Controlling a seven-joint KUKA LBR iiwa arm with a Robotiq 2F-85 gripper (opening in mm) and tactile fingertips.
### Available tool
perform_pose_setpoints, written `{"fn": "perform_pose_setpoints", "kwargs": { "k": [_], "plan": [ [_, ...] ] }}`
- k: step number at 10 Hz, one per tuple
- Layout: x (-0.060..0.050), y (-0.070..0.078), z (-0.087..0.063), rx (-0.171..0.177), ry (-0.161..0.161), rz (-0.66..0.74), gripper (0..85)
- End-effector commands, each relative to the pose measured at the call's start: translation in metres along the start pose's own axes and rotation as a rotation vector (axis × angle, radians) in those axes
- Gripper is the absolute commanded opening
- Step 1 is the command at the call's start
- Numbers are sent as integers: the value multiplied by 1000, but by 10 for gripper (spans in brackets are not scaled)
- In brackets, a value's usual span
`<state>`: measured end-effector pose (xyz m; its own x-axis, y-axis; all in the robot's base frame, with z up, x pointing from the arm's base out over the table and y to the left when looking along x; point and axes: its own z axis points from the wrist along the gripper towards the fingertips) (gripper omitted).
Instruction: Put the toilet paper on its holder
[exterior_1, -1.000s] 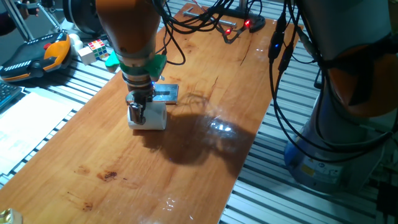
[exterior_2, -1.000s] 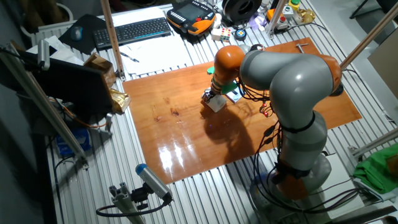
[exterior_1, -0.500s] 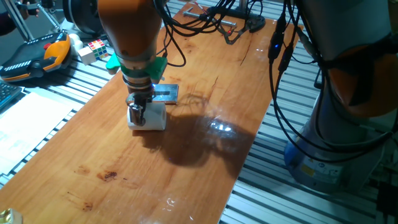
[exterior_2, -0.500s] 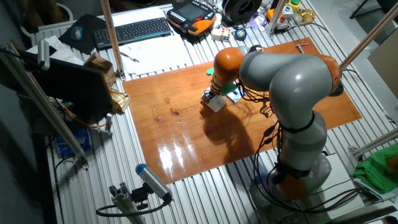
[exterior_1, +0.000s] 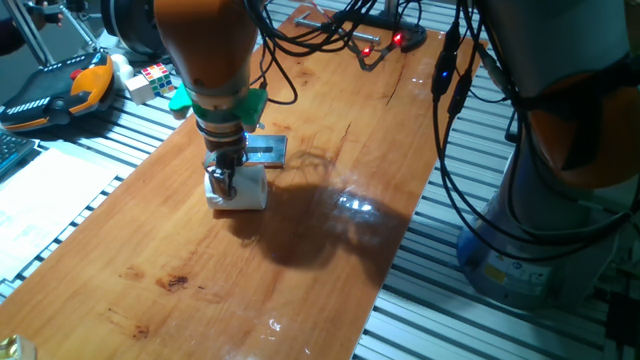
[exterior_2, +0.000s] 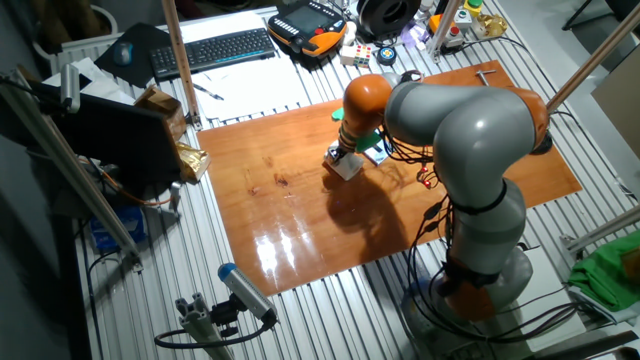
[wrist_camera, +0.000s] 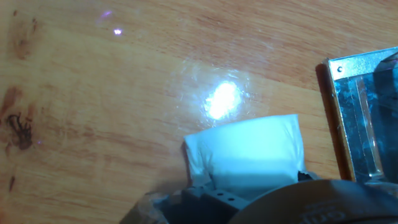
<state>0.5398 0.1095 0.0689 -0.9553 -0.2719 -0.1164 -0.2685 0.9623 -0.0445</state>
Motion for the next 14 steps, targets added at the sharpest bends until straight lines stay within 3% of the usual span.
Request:
{"fn": "perform_pose_setpoints", "kwargs": {
  "k": [1, 3, 5, 9, 14],
  "plan": [
    [0, 0, -4, 4, -1, 5, 40],
    [2, -3, -14, 21, -4, 19, 50],
    [0, -10, -25, -3, 1, 56, 30],
    [-3, -35, -47, 7, 8, 82, 7],
    [8, -75, -81, 10, 26, 68, 7]
  ]
}}
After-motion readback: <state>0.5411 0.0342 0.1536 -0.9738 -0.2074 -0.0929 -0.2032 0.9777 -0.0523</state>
